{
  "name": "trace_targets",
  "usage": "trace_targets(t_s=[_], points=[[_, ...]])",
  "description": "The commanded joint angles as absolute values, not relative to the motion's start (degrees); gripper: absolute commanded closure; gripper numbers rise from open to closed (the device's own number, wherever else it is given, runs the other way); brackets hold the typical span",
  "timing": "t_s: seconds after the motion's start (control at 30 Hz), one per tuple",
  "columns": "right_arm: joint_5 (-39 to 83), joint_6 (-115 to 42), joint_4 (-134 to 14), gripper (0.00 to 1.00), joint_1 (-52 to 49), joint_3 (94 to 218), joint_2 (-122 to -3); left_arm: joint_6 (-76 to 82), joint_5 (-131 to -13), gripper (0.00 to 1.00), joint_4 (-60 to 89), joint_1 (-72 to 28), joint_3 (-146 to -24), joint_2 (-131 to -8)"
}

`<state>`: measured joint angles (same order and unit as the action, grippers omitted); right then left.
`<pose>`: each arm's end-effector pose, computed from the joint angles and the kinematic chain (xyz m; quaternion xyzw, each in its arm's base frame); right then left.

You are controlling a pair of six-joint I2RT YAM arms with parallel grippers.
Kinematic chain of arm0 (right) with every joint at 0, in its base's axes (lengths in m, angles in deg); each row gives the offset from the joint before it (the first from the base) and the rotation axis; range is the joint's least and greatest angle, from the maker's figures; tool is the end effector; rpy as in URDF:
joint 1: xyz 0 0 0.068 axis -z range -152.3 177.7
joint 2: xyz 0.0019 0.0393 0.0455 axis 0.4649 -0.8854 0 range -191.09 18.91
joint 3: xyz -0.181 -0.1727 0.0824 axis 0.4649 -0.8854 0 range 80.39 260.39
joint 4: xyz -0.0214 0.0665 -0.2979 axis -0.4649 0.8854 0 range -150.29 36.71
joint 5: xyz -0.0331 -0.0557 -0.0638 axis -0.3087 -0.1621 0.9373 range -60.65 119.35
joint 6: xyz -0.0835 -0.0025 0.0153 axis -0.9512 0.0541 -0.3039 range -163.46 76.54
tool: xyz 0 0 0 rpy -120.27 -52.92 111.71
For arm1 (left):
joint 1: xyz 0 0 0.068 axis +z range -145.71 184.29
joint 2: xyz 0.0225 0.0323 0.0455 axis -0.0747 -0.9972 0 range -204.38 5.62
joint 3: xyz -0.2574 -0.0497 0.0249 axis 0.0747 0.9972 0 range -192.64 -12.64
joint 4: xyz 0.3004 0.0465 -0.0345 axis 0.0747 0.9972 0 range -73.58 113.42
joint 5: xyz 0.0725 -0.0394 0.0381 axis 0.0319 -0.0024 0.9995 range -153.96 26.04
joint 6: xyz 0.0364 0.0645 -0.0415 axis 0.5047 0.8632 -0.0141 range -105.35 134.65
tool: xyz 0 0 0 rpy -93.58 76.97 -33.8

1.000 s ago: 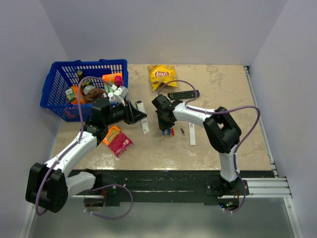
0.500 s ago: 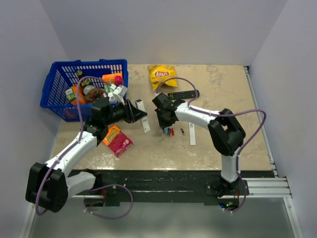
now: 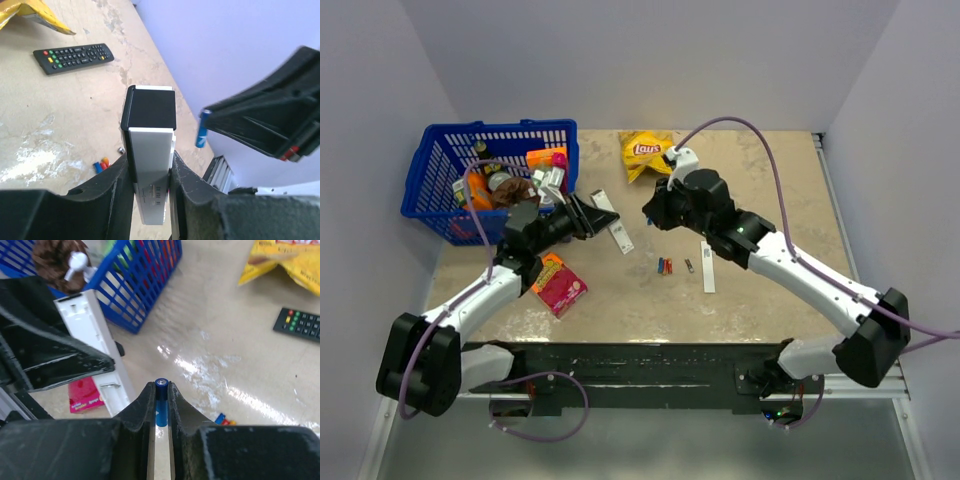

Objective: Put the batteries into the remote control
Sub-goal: Load the battery into the remote control.

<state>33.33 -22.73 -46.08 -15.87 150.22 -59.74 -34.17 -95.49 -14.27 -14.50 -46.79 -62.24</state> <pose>0.2964 0.2750 0.3192 -0.1462 0.8208 0.2689 0.4822 0.3073 -0.1457 0.2296 -0.0003 0.7228 -0.5323 0.4407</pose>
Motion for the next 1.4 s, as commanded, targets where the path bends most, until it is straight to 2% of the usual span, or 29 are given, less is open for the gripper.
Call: trace_targets(t_s=[0.0, 0.27, 0.6, 1.37], points=[[29.53, -26.76, -56.42, 1.0, -16.24, 146.84, -54.84, -40.27, -92.09, 1.0, -22.33, -14.52, -48.14, -63.2], [22.05, -29.04, -67.23, 1.0, -18.44, 143.5, -53.34, -42.47, -89.45, 1.0, -19.79, -16.98, -51.05, -64.61], [24.25, -33.09, -70.67, 1.0, -20.46, 141.3, -54.3, -47.13, -88.13, 1.0, -16.27, -17.25, -52.63, -63.47], [27.94, -33.62, -74.0, 1.0, -20.81, 137.52, -54.48, -51.61, -91.12, 1.0, -21.63, -17.25, -50.87, -61.53]])
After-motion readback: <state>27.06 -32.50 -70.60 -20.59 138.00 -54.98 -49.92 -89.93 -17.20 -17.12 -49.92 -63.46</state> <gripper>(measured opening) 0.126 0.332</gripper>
